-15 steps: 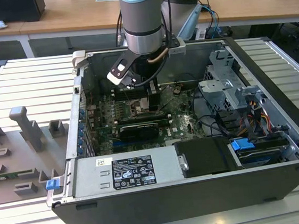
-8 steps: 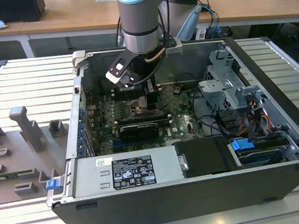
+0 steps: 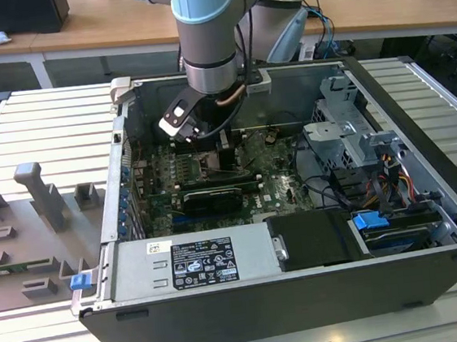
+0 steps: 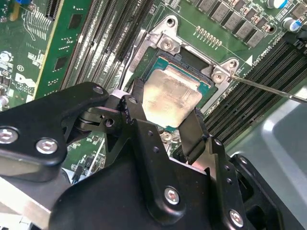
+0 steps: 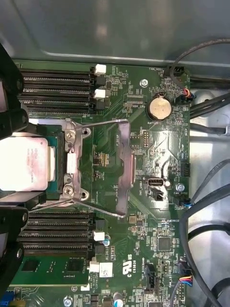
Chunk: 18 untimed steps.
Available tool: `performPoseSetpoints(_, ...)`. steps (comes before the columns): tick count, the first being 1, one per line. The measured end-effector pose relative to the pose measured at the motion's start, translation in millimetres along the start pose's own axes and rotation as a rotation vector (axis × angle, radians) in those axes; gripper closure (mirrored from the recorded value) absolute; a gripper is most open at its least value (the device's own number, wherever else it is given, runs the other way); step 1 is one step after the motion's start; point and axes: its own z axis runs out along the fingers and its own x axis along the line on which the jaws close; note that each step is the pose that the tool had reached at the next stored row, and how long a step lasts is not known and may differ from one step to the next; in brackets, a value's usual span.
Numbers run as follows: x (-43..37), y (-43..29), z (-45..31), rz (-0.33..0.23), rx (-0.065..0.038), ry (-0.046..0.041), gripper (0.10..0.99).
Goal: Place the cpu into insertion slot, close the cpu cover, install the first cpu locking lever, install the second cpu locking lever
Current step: 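Place the cpu into insertion slot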
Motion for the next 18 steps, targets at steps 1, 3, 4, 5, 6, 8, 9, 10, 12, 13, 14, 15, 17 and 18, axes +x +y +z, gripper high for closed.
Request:
performPoseSetpoints(1,0.0,0.0,0.4,0.002,0.000,-0.0006,0.549)
performPoseSetpoints(3,0.1,-0.2,1.9,0.005,0.000,-0.0023,0.549)
performPoseSetpoints(4,0.2,-0.2,2.4,0.005,0.000,-0.0023,0.549)
performPoseSetpoints(5,0.5,-0.3,2.9,0.005,0.000,-0.0024,0.549)
performPoseSetpoints(6,0.8,-0.3,4.4,0.005,0.001,-0.0024,0.549)
performPoseSetpoints(8,0.8,-0.4,4.7,0.005,0.001,-0.0027,0.549)
performPoseSetpoints(9,0.7,-0.4,4.7,0.005,0.001,-0.0028,0.549)
performPoseSetpoints(10,0.7,-0.4,4.7,0.005,0.001,-0.0028,0.549)
performPoseSetpoints(12,0.7,-0.4,4.7,0.005,0.001,-0.0029,0.533)
performPoseSetpoints(13,0.8,-0.4,4.7,0.005,0.001,-0.0027,0.533)
performPoseSetpoints(14,0.8,-0.4,4.7,0.005,0.001,-0.0026,0.475)
performPoseSetpoints(15,0.8,-0.5,4.7,0.006,0.001,0.0005,0.475)
performPoseSetpoints(17,0.8,-0.8,4.5,0.006,0.001,0.0027,0.475)
performPoseSetpoints(18,0.8,-1.1,4.5,0.006,0.001,0.0026,0.475)
